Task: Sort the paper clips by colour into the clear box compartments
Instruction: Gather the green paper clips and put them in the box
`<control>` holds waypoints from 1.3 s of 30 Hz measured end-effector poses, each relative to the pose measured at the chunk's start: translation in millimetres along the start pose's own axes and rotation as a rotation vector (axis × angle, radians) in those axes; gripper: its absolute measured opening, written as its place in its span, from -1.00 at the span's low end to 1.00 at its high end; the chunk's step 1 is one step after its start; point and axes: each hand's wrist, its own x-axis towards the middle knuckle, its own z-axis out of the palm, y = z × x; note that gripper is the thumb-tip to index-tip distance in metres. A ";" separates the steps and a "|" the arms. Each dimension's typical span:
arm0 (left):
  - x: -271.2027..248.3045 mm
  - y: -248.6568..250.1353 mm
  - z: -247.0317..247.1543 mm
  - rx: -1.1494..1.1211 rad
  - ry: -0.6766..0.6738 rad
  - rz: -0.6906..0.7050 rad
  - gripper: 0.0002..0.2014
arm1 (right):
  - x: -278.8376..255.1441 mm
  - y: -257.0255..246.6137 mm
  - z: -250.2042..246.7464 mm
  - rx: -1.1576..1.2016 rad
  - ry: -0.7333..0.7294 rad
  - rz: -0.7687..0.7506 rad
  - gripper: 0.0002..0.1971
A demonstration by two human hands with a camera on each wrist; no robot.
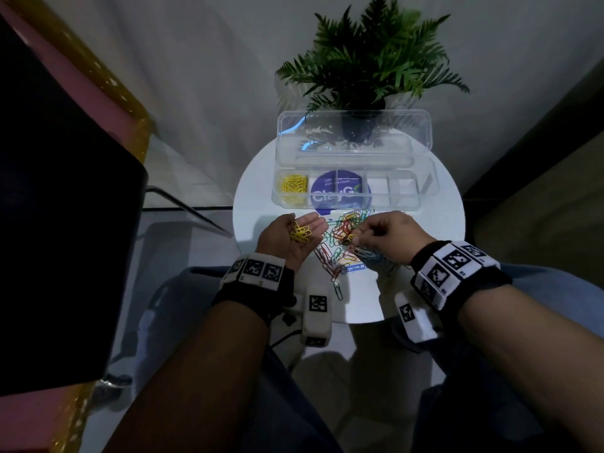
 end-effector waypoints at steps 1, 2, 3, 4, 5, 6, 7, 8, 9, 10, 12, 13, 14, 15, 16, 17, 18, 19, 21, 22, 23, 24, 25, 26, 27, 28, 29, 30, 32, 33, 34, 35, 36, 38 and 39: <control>-0.3 0.1 0.6 -0.001 0.002 0.001 -0.59 | 0.3 -0.3 -0.4 0.050 -0.003 0.021 -0.92; -0.3 0.1 0.9 -0.004 0.005 0.003 -0.58 | 0.7 -1.0 -0.6 0.094 -0.003 0.039 -0.91; -0.2 0.0 0.9 -0.009 0.006 0.005 -0.58 | 1.2 -1.4 -1.4 0.120 0.001 0.057 -0.92; -0.1 -0.1 0.7 -0.013 0.004 0.004 -0.57 | 1.3 -2.1 -2.1 0.144 0.007 0.068 -0.94; -0.1 0.0 0.6 -0.016 0.001 0.003 -0.58 | 1.7 -2.8 -2.9 0.179 0.006 0.085 -0.94; -0.3 0.2 0.4 -0.018 0.001 0.002 -0.57 | 1.3 -4.5 -3.3 0.237 -0.004 0.107 -0.93; -0.5 0.3 0.1 -0.018 0.005 0.003 -0.56 | 1.3 -5.4 -3.5 0.287 -0.019 0.128 -0.93; -0.3 0.5 -0.3 -0.017 0.010 0.004 -0.55 | 1.1 -6.6 -4.0 0.309 -0.033 0.141 -0.91; -0.3 0.7 -0.9 -0.015 0.011 0.003 -0.55 | 1.3 -7.1 -4.5 0.294 -0.043 0.147 -0.87; -0.3 0.8 -1.6 -0.012 0.010 0.001 -0.56 | 1.2 -7.6 -4.8 0.269 -0.048 0.148 -0.85; -0.7 1.1 -3.3 -0.003 0.009 0.000 -0.57 | 3.0 -7.2 -5.2 0.209 -0.031 0.139 -0.83; -0.7 1.3 -4.2 0.001 0.014 0.002 -0.56 | 5.2 -5.8 -5.3 0.181 -0.009 0.136 -0.83; -0.3 1.4 -5.3 0.001 0.017 0.002 -0.55 | 7.4 -4.6 -5.4 0.156 0.018 0.132 -0.83; 0.3 1.5 -6.3 0.001 0.019 0.005 -0.54 | 9.7 -4.2 -5.3 0.136 0.046 0.128 -0.83; 0.7 1.6 -7.1 0.004 0.018 0.008 -0.54 | 11.6 -4.7 -4.7 0.131 0.067 0.125 -0.82; 0.8 1.6 -7.6 0.007 0.018 0.010 -0.54 | 13.1 -5.7 -4.4 0.130 0.087 0.118 -0.81; 1.2 1.5 -8.2 0.006 0.019 0.010 -0.53 | 14.3 -7.3 -4.3 0.118 0.109 0.105 -0.80; 1.8 1.2 -8.8 0.000 0.019 0.009 -0.53 | 15.1 -9.3 -4.4 0.095 0.135 0.083 -0.79; 2.6 0.4 -9.6 -0.013 0.022 0.007 -0.53 | 15.2 -13.5 -4.9 0.047 0.168 0.024 -0.78; 2.9 0.4 -9.8 -0.012 0.022 0.009 -0.53 | 15.0 -15.5 -4.9 0.027 0.166 -0.006 -0.78; 3.5 0.0 -10.0 -0.010 0.019 0.008 -0.53 | 14.9 -16.8 -4.8 0.004 0.157 -0.029 -0.78; 3.8 -0.7 -9.9 -0.011 0.012 0.004 -0.53 | 14.5 -17.8 -4.8 -0.025 0.143 -0.045 -0.78; 3.9 -1.0 -10.3 -0.016 0.007 0.000 -0.53 | 14.6 -18.6 -4.1 -0.054 0.131 -0.053 -0.78; 3.4 -0.6 -10.5 -0.024 0.003 -0.003 -0.53 | 15.6 -19.1 -3.5 -0.068 0.127 -0.061 -0.78; 3.0 0.0 -10.6 -0.036 -0.003 -0.009 -0.53 | 15.9 -20.1 -2.7 -0.058 0.131 -0.068 -0.79; 3.0 0.3 -10.6 -0.051 -0.011 -0.018 -0.54 | 15.9 -21.8 -1.3 -0.034 0.135 -0.076 -0.79; 3.3 -0.1 -10.6 -0.063 -0.020 -0.027 -0.55 | 15.7 -24.9 1.2 -0.013 0.135 -0.093 -0.79; 3.6 -0.8 -10.5 -0.070 -0.026 -0.035 -0.57 | 15.6 -28.8 4.6 -0.006 0.128 -0.123 -0.79; 2.9 -2.5 -8.1 -0.092 -0.033 -0.037 -0.63 | 15.0 -39.9 13.6 -0.047 0.084 -0.214 -0.81; 2.2 -3.3 -6.2 -0.112 -0.048 -0.033 -0.66 | 14.7 -46.3 18.6 -0.094 0.052 -0.266 -0.82; 1.3 -4.1 -4.0 -0.130 -0.076 -0.025 -0.69 | 14.9 -52.1 23.0 -0.152 0.020 -0.313 -0.81; 0.6 -4.8 -1.6 -0.143 -0.107 -0.011 -0.70 | 15.6 -57.1 26.2 -0.212 -0.014 -0.349 -0.79; -0.4 -5.3 1.1 -0.152 -0.137 0.004 -0.69 | 16.1 -61.0 28.2 -0.264 -0.045 -0.372 -0.77; -2.3 -6.0 5.1 -0.147 -0.178 0.021 -0.66 | 17.3 -65.5 29.8 -0.336 -0.074 -0.398 -0.77; -2.8 -6.2 6.1 -0.137 -0.180 0.028 -0.66 | 17.5 -67.0 29.4 -0.354 -0.074 -0.400 -0.79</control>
